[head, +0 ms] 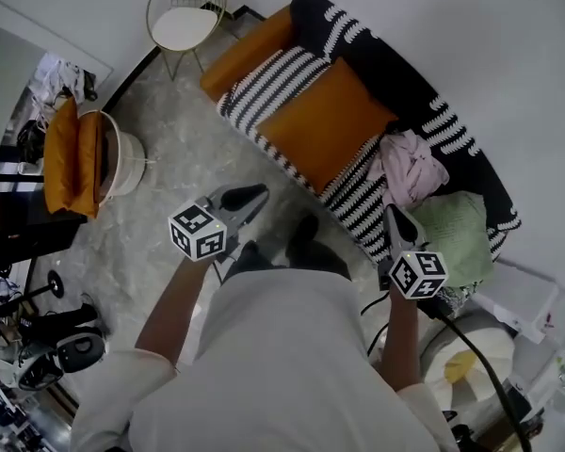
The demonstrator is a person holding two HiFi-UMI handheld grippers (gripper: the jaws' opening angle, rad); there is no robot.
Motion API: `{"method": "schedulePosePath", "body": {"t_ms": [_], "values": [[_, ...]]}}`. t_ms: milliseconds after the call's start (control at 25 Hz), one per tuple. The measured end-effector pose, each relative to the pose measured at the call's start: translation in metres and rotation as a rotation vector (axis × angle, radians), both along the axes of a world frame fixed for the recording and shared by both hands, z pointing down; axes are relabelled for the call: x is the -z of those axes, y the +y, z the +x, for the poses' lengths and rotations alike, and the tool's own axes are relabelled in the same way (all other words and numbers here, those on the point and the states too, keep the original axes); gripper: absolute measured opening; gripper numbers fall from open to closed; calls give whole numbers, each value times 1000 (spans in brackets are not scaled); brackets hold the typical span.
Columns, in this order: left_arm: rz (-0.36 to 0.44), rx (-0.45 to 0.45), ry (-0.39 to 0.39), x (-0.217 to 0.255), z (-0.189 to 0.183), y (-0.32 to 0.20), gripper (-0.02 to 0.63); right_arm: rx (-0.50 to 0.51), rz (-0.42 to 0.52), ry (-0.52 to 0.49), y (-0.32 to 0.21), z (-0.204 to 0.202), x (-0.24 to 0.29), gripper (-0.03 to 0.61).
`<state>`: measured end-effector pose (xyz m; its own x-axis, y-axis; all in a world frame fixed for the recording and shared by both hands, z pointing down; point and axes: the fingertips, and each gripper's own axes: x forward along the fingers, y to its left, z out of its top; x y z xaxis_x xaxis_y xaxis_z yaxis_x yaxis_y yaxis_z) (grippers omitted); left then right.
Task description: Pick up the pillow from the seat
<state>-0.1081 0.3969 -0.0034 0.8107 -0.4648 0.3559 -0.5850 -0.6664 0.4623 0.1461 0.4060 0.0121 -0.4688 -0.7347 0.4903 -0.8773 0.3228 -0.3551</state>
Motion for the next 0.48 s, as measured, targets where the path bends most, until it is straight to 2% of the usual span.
{"method": "schedulePosePath", "body": {"t_ms": [240, 480], "values": [[-3, 45, -16, -13, 13, -18, 55, 61, -28, -5, -21, 13, -23, 3], [-39, 102, -33, -27, 13, -39, 61, 94, -55, 12, -46, 21, -35, 3]]}}
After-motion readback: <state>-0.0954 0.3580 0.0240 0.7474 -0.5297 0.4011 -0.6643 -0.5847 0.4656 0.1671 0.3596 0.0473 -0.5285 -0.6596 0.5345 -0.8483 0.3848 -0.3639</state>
